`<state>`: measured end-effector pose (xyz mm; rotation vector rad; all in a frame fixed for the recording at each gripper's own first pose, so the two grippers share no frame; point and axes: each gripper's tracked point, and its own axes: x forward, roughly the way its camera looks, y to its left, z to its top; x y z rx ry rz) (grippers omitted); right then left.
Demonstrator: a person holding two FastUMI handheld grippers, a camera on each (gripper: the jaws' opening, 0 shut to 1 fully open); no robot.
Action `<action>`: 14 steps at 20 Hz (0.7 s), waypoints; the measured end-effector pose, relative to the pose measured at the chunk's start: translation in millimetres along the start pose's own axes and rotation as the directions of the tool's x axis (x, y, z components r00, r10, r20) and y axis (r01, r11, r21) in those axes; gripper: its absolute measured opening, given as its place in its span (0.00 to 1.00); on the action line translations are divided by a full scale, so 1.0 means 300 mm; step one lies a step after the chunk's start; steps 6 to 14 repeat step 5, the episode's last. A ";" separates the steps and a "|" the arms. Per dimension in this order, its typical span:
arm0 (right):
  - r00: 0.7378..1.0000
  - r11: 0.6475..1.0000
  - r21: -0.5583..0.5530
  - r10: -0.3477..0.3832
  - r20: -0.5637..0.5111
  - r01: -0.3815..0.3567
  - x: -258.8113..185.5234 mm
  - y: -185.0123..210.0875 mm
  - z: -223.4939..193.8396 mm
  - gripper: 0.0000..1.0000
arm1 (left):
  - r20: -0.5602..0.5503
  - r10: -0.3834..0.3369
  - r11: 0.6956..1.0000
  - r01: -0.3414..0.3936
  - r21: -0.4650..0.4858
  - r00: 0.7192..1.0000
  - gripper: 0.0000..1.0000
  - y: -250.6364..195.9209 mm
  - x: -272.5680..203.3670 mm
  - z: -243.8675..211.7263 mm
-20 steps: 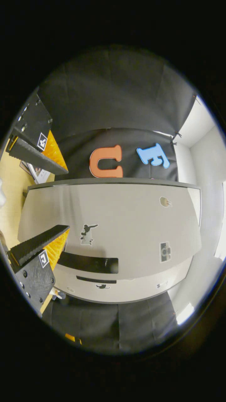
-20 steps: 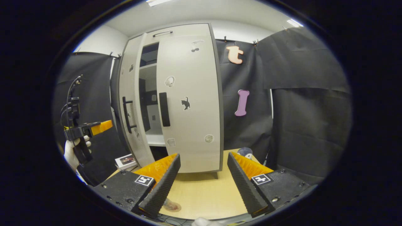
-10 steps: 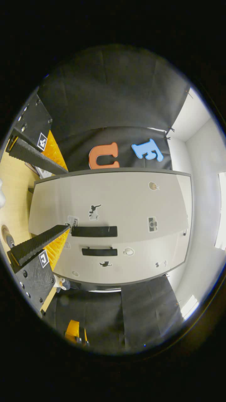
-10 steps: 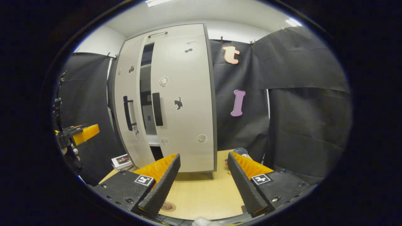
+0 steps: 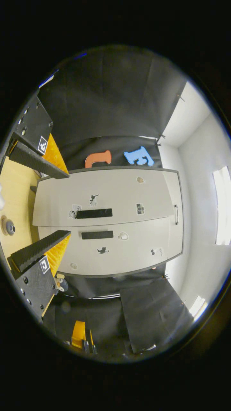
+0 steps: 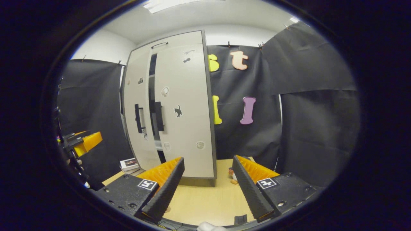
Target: Grasp the bottle in the cabinet with the left hand and place it on the coaster, then close the right door with the right hand and the left door with the left hand.
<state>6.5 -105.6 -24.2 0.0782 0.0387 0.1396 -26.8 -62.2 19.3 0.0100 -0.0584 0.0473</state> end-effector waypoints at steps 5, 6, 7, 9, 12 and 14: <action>0.999 0.999 -0.007 0.043 0.003 -0.043 -0.022 -0.064 -0.004 0.98 | -0.014 0.035 0.999 -0.035 0.029 0.999 0.97 -0.063 -0.045 -0.008; 0.999 0.999 -0.007 0.043 0.003 -0.043 -0.022 -0.064 -0.004 0.98 | -0.014 0.035 0.999 -0.035 0.029 0.999 0.97 -0.063 -0.045 -0.008; 0.999 0.999 -0.007 0.043 0.003 -0.043 -0.022 -0.064 -0.004 0.98 | -0.014 0.035 0.999 -0.035 0.029 0.999 0.97 -0.063 -0.045 -0.008; 0.999 0.999 -0.007 0.043 0.003 -0.043 -0.022 -0.064 -0.004 0.98 | -0.014 0.035 0.999 -0.035 0.029 0.999 0.97 -0.063 -0.045 -0.008; 0.999 0.999 -0.007 0.043 0.003 -0.043 -0.022 -0.064 -0.004 0.98 | -0.014 0.035 0.999 -0.035 0.029 0.999 0.97 -0.063 -0.045 -0.008; 0.999 0.999 -0.007 0.043 0.003 -0.043 -0.022 -0.064 -0.004 0.98 | -0.014 0.035 0.999 -0.035 0.029 0.999 0.97 -0.063 -0.045 -0.008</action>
